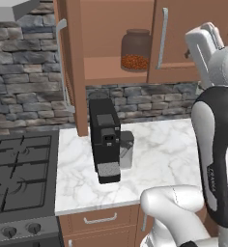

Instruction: Pick the candle and jar from the dining table and place them in the open cabinet. Close the cabinet after placing the objects.

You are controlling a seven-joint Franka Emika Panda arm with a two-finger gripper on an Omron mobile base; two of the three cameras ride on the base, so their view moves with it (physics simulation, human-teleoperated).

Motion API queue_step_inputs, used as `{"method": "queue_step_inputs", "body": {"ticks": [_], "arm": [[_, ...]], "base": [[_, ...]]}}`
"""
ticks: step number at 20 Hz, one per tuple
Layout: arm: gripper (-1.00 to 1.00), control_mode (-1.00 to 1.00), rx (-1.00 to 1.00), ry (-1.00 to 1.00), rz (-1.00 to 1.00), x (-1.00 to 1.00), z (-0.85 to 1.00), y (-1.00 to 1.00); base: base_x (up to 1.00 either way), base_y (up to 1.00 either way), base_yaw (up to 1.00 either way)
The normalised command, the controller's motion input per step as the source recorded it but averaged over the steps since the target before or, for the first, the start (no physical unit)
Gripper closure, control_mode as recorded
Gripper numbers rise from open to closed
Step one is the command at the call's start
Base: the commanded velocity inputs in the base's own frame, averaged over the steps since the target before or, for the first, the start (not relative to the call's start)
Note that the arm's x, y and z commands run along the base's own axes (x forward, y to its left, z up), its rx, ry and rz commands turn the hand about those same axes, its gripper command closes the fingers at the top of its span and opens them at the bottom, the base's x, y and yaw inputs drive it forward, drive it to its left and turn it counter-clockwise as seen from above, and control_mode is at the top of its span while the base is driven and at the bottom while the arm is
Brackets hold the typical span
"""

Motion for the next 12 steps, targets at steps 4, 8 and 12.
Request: {"method": "queue_step_inputs", "body": {"ticks": [4,8,12], "arm": [[-1.0,-1.0,-0.21,0.0,0.09,-1.0,0.0,0.01],[-1.0,-1.0,-0.24,0.0,0.15,-1.0,0.0,0.04],[-1.0,-1.0,-0.25,0.0,0.17,-1.0,0.0,0.16]], "base": [[0.0,0.0,0.0],[0.0,0.0,0.0],[0.0,0.0,0.0]]}}
